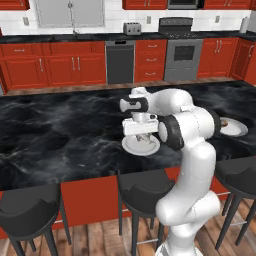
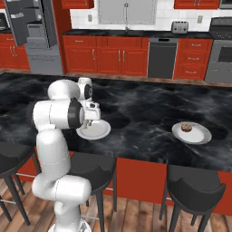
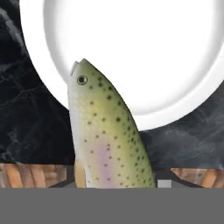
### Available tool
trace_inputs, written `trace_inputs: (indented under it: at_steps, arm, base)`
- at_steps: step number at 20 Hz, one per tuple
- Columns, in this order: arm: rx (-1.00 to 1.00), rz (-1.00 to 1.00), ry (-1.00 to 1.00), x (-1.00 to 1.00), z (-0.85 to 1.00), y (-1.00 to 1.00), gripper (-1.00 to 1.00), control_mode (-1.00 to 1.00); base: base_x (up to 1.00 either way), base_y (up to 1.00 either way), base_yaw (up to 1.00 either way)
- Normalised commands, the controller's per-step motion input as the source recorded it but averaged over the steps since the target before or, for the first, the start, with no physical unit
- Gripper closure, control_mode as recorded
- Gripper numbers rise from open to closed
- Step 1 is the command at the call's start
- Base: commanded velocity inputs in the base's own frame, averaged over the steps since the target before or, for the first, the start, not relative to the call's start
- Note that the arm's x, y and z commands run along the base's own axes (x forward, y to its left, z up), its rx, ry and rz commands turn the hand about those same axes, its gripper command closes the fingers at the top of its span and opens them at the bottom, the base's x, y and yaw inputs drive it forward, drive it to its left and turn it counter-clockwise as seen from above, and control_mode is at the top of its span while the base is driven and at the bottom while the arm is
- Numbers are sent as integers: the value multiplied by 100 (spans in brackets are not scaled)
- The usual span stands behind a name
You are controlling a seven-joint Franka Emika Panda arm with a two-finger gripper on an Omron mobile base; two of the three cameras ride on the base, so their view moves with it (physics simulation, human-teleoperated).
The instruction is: Transport the fish and mushroom to the fridge. Place the fish on the rack containing meat and place the mushroom on the rack containing the vegetable, ensuring meats and vegetables are on different racks.
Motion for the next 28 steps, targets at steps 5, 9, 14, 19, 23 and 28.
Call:
trace_inputs:
  at_steps: [5,9,14,19,23,28]
  arm:
    - [0,0,-24,-100,92,-5,100,-100]
    - [0,0,-26,-100,92,-1,100,-100]
    - [0,0,-5,-100,100,-1,100,-100]
    - [0,0,-1,-100,94,0,100,-100]
    - [0,0,-11,-96,75,-1,100,-100]
    - [0,2,-27,-78,54,0,100,-100]
  base:
    - [0,0,0]
    - [0,0,0]
    - [0,0,0]
    - [0,0,0]
    - [0,0,0]
    - [0,0,0]
